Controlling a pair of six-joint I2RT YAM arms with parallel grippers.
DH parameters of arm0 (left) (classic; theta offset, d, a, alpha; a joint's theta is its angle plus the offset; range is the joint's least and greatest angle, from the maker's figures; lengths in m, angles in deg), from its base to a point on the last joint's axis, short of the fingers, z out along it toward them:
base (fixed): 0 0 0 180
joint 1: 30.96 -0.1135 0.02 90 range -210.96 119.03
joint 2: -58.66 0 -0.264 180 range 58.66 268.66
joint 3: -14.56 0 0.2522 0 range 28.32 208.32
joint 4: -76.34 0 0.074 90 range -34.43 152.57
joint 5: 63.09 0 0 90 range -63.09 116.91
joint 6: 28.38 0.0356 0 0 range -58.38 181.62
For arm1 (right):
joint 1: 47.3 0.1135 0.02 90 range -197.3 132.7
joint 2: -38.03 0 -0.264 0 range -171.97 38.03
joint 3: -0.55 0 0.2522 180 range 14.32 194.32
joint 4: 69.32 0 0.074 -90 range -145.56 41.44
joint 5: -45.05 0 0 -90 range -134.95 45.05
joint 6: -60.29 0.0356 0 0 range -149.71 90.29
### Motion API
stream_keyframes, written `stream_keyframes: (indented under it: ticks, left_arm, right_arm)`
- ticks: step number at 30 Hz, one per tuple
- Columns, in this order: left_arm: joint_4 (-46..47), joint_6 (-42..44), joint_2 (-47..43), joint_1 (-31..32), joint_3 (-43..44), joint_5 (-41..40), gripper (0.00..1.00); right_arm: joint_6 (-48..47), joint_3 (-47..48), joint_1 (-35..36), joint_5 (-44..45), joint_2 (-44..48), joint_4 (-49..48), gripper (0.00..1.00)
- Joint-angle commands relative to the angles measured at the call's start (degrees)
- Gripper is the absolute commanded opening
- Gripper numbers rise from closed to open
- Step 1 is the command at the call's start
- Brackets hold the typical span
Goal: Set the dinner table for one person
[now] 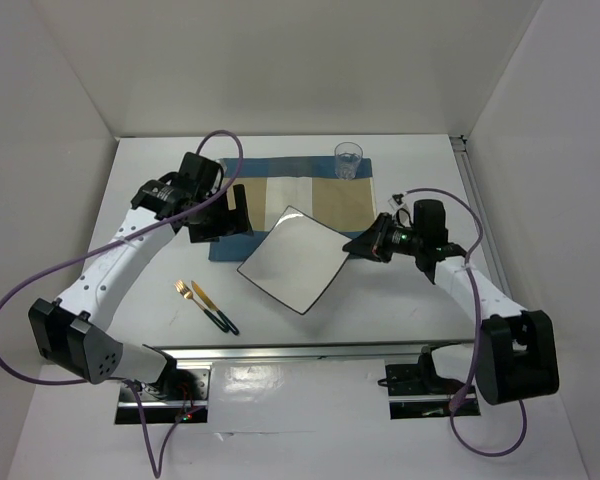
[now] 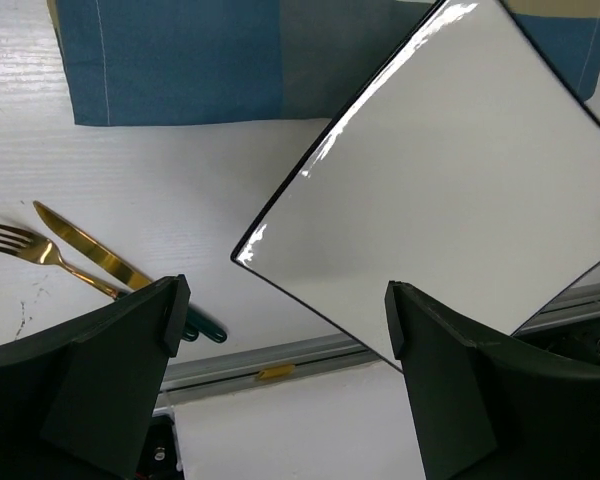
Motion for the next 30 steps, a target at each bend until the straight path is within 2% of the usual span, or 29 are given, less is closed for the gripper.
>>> stream_keyframes:
  ticks: [1, 8, 20, 23, 30]
  left_arm:
    - [-1.0, 1.4, -1.1, 0.3, 1.8, -1.0, 0.99]
    - [0.1, 1.4, -2.8, 0.3, -1.6, -0.5, 0.99]
    - [-0.5, 1.4, -4.6, 0.3, -2.6, -0.8, 0.99]
    - [-1.8, 1.4, -5.2, 0.3, -1.5, -1.3, 0.99]
    - [-1.8, 1.4, -7.7, 0.3, -2.5, -1.3, 0.99]
  right_arm:
    - [12.4, 2.4, -0.2, 0.6, 6.9, -10.6, 0.00]
    - [24.8, -1.5, 0.6, 13.7, 8.8, -20.2, 0.00]
    - [30.6, 4.3, 8.4, 31.9, -1.9, -28.2, 0.00]
    - [32.7, 4.3, 9.5, 34.7, -4.9, -33.1, 0.00]
    - [33.8, 7.3, 10.5, 37.7, -9.5, -36.8, 0.00]
